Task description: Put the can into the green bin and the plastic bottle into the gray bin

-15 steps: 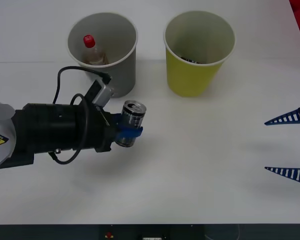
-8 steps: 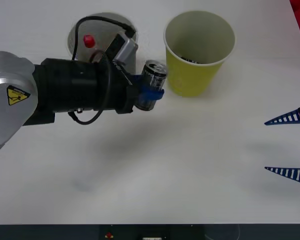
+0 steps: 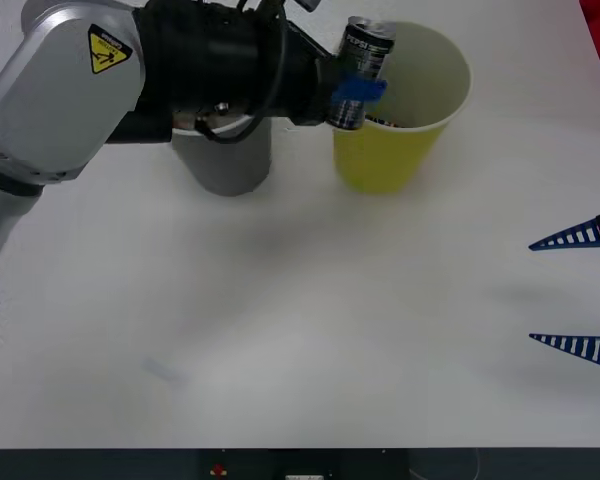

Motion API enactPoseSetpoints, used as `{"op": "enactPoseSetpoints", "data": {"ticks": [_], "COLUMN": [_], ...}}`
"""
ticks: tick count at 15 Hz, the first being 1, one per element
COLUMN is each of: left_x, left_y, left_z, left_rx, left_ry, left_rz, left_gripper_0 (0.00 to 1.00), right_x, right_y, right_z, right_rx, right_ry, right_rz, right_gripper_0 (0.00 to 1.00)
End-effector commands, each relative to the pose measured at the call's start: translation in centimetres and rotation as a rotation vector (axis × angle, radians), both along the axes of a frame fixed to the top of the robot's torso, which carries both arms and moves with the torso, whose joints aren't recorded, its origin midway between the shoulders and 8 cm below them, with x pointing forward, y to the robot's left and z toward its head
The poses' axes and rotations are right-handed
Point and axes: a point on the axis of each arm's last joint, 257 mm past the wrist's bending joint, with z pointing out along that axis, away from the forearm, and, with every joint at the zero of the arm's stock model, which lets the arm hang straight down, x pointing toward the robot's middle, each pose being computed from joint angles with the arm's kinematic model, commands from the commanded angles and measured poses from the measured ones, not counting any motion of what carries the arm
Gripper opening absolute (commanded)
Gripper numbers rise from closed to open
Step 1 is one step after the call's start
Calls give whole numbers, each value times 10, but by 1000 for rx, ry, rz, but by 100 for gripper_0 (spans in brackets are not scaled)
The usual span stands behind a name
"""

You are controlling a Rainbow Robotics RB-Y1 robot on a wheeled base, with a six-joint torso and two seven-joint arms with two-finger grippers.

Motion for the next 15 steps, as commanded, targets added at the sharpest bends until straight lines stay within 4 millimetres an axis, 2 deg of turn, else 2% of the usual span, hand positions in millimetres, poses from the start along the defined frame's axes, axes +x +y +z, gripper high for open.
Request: {"op": "enactPoseSetpoints", "data": {"ticks": [1, 5, 9, 14, 15], "left_x": [26, 63, 90, 94, 94], "left_y": [-18, -39, -59, -63, -62], "left_z": [10, 14, 9, 6, 3], "left_rx": [18, 78, 127, 140, 151], "left_ry": [-10, -39, -43, -56, -64], "left_rz": [14, 75, 133, 133, 132], "left_gripper_0": [0, 0, 0, 0, 23], "right_x": [0, 0, 0, 0, 0], "right_y": [0, 0, 0, 0, 0], "right_z": [0, 0, 0, 0, 0], "right_rx": [0, 0, 0, 0, 0], "right_ry": [0, 0, 0, 0, 0], "right_rz": [0, 0, 0, 0, 0], "right_gripper_0": [100, 100, 100, 100, 100]}}
